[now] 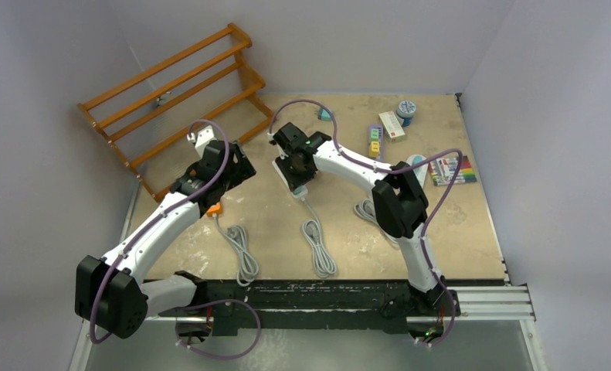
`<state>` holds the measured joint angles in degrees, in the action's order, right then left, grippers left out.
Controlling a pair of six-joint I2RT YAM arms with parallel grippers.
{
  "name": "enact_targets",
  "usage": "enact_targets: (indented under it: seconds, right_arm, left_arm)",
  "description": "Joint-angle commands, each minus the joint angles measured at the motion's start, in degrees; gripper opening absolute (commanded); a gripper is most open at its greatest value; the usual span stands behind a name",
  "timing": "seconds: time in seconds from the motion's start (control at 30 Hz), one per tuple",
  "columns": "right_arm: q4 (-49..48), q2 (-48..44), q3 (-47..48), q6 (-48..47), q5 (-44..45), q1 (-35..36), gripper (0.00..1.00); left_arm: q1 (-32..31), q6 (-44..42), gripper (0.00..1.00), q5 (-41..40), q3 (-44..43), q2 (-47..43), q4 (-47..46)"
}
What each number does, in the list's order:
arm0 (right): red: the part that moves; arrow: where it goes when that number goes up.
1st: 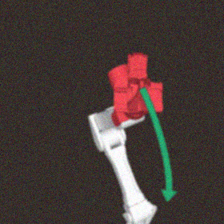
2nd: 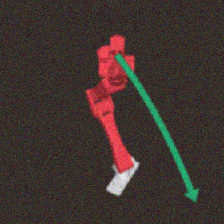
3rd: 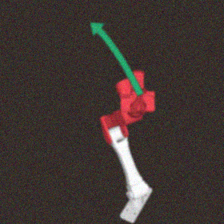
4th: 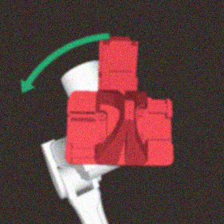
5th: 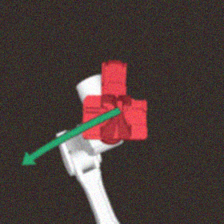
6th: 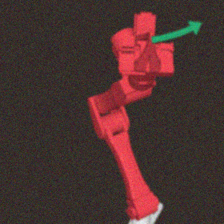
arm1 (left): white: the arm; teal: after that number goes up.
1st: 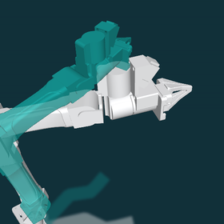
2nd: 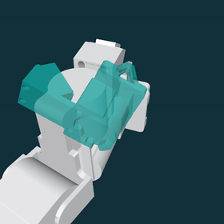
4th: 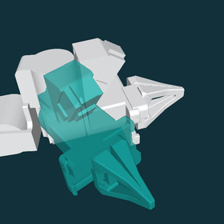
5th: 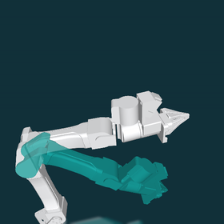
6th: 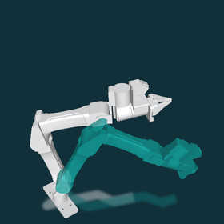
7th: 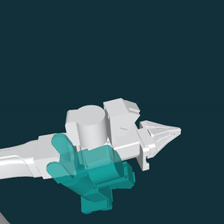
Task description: Insert the plug
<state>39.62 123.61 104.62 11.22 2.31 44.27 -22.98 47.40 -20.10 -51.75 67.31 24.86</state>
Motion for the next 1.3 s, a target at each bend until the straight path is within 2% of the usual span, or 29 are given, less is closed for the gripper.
enact_targets:
  seconds: [0.0,0.13,0.43,0.6,0.97,1.27]
  right_arm:
    - [7.23,4.03,-2.39,-0.72,8.34,-0.09,0.0]
    - [7.61,5.03,-4.89,-0.99,9.82,-0.15,0.0]
    - [10.65,11.82,-1.76,-1.61,5.46,-0.06,0.0]
    - [12.13,15.11,-0.6,-1.6,7.0,-0.06,0.0]
    - [1.57,8.25,-16.65,6.18,9.0,4.03,0.0]
    - [-1.29,9.25,-21.25,7.88,10.41,4.51,0.0]
  left_arm:
    - [0.34,0.01,0.82,1.3,-0.02,-0.7,-2.32]
    - [0.42,0.23,0.82,2.52,0.13,-0.72,-2.73]
    - [0.51,0.41,0.82,3.87,0.37,-1.52,-3.11]
    - [0.67,0.57,0.82,4.74,0.51,-1.94,-3.46]
    - [0.86,0.8,0.81,6.24,0.81,-1.46,-4.03]
    - [0.86,0.86,0.81,5.71,0.99,-0.84,-3.94]
